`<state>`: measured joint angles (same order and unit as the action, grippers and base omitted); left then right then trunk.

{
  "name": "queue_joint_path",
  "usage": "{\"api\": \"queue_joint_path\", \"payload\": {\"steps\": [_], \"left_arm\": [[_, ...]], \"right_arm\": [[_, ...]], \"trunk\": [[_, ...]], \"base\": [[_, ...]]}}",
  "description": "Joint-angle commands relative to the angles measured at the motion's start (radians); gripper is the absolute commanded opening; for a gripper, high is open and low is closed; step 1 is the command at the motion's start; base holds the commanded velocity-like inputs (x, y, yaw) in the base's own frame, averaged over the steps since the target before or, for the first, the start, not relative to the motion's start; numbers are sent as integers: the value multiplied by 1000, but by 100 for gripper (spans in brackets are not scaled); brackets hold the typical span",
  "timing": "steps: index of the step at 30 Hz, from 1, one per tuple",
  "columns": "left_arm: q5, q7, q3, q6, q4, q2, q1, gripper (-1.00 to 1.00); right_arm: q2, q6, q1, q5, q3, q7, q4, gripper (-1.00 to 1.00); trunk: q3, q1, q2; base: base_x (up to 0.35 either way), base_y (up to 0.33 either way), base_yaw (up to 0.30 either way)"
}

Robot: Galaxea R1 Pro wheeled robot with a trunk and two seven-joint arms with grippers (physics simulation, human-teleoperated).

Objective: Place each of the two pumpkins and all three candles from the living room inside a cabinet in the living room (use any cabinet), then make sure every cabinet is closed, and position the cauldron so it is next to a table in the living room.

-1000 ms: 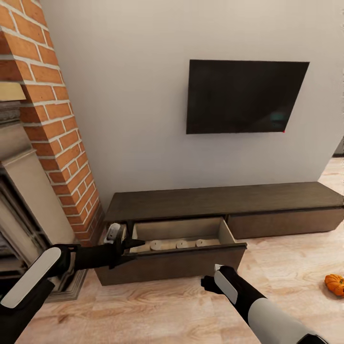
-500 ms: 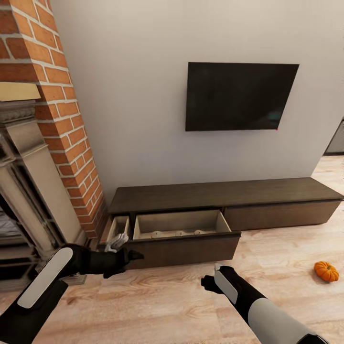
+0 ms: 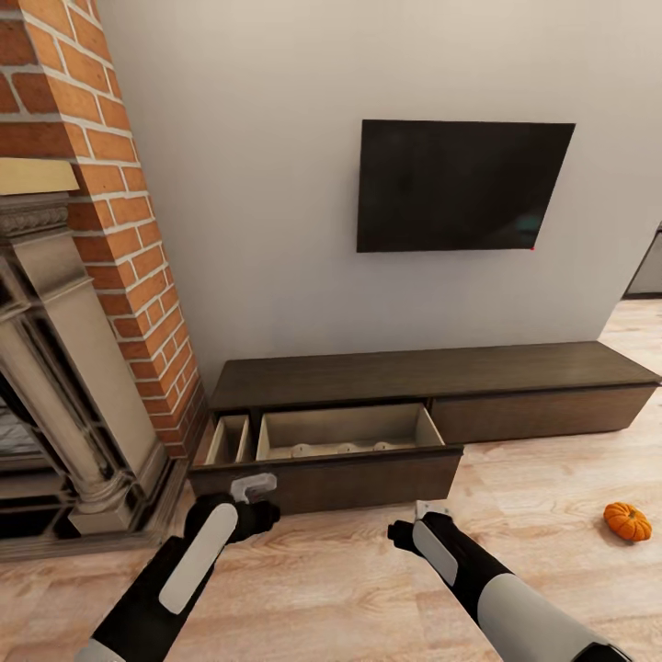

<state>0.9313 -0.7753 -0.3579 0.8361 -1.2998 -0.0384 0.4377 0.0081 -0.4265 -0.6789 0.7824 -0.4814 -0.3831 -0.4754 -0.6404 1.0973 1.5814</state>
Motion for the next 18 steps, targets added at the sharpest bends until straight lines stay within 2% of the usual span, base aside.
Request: {"api": "queue_joint_path", "payload": {"steps": [1, 2, 3, 4, 5, 7, 9, 11, 15, 18], "left_arm": [[-33, 22, -17, -58, 48, 7, 1, 100], [-62, 64, -35, -113, 93, 10, 1, 100], [-72, 86, -45, -138, 114, 11, 1, 100], [-87, 134, -67, -185, 162, 11, 1, 100], [-93, 155, -77, -204, 183, 11, 1, 100], [-109, 222, -115, -279, 277, 14, 1, 100], [-116, 258, -157, -382, 361, 14, 1, 100], [-117, 268, -187, -460, 401, 13, 1, 100], [-118, 273, -241, -541, 464, 13, 1, 100], [-119, 274, -289, -615, 504, 13, 1, 100]], "right_arm": [[-2, 9, -1, 9, -7, -9, -2, 100], [-3, 27, -1, 9, -7, -8, -2, 100], [-4, 37, -1, 9, -6, -8, -2, 100], [-5, 59, 0, 9, -6, -8, -1, 100], [-5, 68, 0, 9, -6, -8, 0, 100], [-6, 96, 2, 5, -6, -8, 6, 100], [-6, 137, 7, -19, -6, -8, 8, 100], [-6, 173, 11, -36, -6, -8, 10, 100], [-4, 241, 16, -45, -6, -8, 11, 100], [-1, 326, 17, -48, -6, -7, 10, 100]], "trunk": [[-1, 0, 1], [-1, 0, 1], [-1, 0, 1], [-1, 0, 1], [-1, 0, 1], [-1, 0, 1], [-1, 0, 1], [-1, 0, 1], [-1, 0, 1], [-1, 0, 1]], "base": [[0, 0, 0], [0, 0, 0], [0, 0, 0], [0, 0, 0], [0, 0, 0], [0, 0, 0], [0, 0, 0], [0, 0, 0], [0, 0, 0], [0, 0, 0]]}}
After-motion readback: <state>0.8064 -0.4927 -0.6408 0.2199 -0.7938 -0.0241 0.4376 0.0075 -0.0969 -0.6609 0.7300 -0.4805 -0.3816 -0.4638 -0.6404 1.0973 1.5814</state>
